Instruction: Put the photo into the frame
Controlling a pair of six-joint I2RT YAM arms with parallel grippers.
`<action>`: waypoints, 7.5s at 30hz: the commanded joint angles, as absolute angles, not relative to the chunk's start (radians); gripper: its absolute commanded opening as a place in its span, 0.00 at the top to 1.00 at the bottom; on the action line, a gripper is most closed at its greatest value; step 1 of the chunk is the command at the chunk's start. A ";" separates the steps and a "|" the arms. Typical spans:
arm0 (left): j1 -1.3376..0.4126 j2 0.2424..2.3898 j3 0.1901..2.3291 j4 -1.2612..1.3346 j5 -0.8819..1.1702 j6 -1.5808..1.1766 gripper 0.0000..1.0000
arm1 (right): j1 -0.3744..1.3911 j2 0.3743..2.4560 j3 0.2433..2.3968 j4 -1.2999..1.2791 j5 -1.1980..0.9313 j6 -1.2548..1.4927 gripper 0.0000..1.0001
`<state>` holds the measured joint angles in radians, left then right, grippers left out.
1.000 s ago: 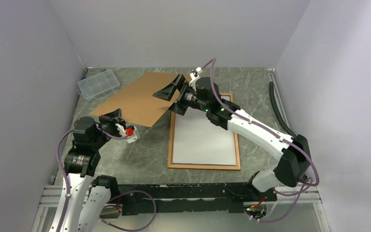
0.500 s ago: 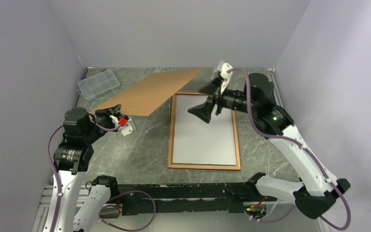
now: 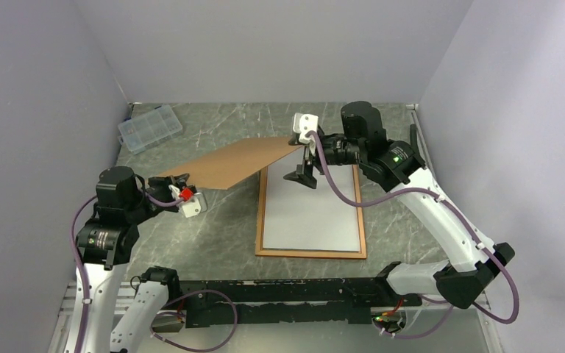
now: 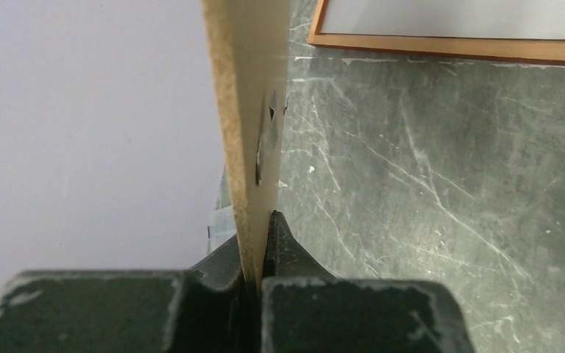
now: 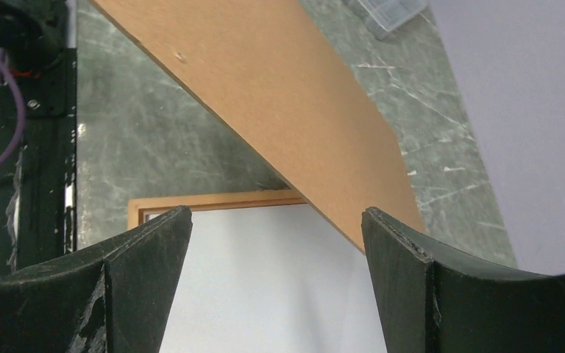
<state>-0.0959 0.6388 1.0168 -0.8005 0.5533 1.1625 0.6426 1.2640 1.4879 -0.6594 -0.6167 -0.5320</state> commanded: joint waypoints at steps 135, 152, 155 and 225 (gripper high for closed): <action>-0.094 1.123 1.236 -0.889 0.321 0.419 0.06 | -0.075 1.401 0.899 -0.161 -0.833 0.684 1.00; -0.094 1.114 1.220 -0.884 0.338 0.420 0.06 | -0.075 1.390 0.908 -0.189 -0.824 0.673 1.00; -0.094 1.115 1.220 -0.882 0.337 0.422 0.06 | -0.074 1.412 0.903 -0.154 -0.841 0.683 1.00; -0.104 1.437 1.141 -0.797 0.695 0.159 0.13 | 0.507 1.393 1.009 -0.238 -0.217 0.693 0.09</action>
